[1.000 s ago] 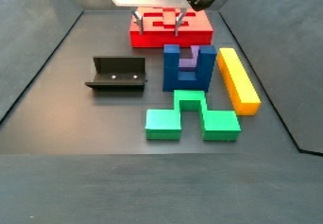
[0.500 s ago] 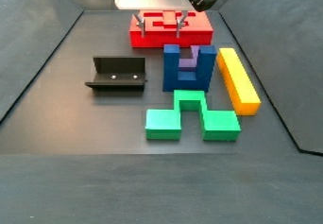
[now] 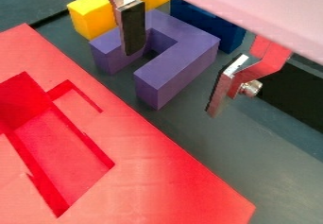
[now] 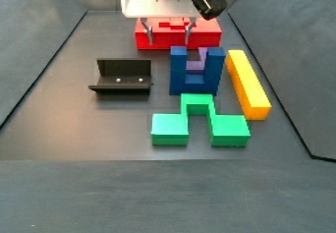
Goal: Pick up the purple object. Move up. Place the purple object on the fixture. Regrasp the purple object. Move to above the board. Insert the purple object.
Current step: Pick up the purple object.
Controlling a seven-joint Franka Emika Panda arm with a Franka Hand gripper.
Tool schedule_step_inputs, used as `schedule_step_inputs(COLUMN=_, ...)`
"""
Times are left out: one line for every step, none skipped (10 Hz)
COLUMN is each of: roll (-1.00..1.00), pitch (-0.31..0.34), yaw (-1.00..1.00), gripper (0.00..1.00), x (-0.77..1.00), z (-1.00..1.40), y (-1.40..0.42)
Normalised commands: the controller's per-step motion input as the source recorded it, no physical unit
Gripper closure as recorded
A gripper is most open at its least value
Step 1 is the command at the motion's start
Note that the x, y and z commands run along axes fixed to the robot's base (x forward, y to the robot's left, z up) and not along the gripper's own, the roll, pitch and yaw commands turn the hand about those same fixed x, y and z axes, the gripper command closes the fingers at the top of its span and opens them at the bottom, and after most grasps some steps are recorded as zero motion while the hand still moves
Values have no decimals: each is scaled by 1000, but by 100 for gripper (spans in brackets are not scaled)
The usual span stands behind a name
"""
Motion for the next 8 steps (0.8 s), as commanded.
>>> schedule_step_inputs(roll=0, pitch=0, yaw=0, gripper=0, x=-43, z=-89, y=234)
schedule_step_inputs(roll=0, pitch=0, yaw=0, gripper=0, x=-94, z=-69, y=237)
schedule_step_inputs(roll=0, pitch=0, yaw=0, gripper=0, x=-94, z=-106, y=54)
schedule_step_inputs(roll=0, pitch=-33, yaw=0, gripper=0, x=-134, z=-249, y=-11)
schedule_step_inputs(roll=0, pitch=-41, yaw=0, gripper=0, x=-126, z=-280, y=-86)
schedule_step_inputs(roll=0, pitch=-33, yaw=0, gripper=0, x=-120, z=-260, y=-63)
schedule_step_inputs(roll=0, pitch=-14, yaw=0, gripper=0, x=-57, z=-237, y=-37)
schedule_step_inputs(roll=0, pitch=0, yaw=0, gripper=0, x=0, z=-189, y=-46)
